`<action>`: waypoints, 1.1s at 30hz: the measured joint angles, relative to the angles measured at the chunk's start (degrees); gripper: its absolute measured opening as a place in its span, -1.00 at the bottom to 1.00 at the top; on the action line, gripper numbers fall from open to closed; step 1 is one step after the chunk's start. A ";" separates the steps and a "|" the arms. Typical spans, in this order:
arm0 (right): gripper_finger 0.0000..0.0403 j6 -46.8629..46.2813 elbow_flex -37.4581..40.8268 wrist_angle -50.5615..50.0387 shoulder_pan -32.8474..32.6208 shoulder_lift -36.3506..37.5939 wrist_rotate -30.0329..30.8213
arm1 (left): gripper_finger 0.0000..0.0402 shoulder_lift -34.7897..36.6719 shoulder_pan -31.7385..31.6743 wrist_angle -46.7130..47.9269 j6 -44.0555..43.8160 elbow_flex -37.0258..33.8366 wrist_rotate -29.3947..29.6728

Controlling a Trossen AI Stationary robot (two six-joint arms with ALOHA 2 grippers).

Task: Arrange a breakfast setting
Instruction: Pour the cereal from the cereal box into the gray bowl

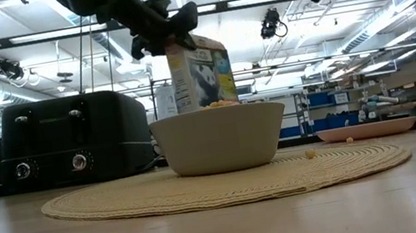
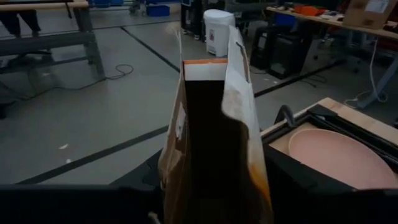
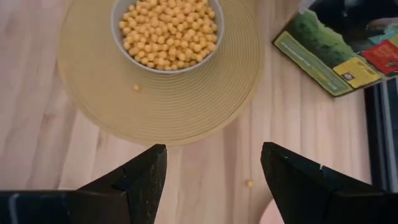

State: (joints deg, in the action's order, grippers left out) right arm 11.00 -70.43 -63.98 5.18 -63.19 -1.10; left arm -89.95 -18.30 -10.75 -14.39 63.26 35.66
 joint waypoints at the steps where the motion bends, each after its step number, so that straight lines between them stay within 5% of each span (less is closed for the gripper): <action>1: 0.33 0.78 0.00 0.00 0.53 -0.33 -0.45 | -0.12 0.00 -0.20 0.10 0.06 0.02 -0.41; 15: 0.61 3.61 0.00 0.28 3.95 -2.43 -4.94 | 0.55 0.89 2.43 1.18 3.63 0.57 -4.15; 33: 0.66 3.65 0.02 -1.12 4.80 -2.43 -5.01 | 0.58 1.88 5.86 13.50 0.39 -0.09 -3.84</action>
State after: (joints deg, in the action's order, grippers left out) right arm 14.65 -70.41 -65.10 9.98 -65.63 -6.11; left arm -88.07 -12.44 2.74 -14.01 63.18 31.82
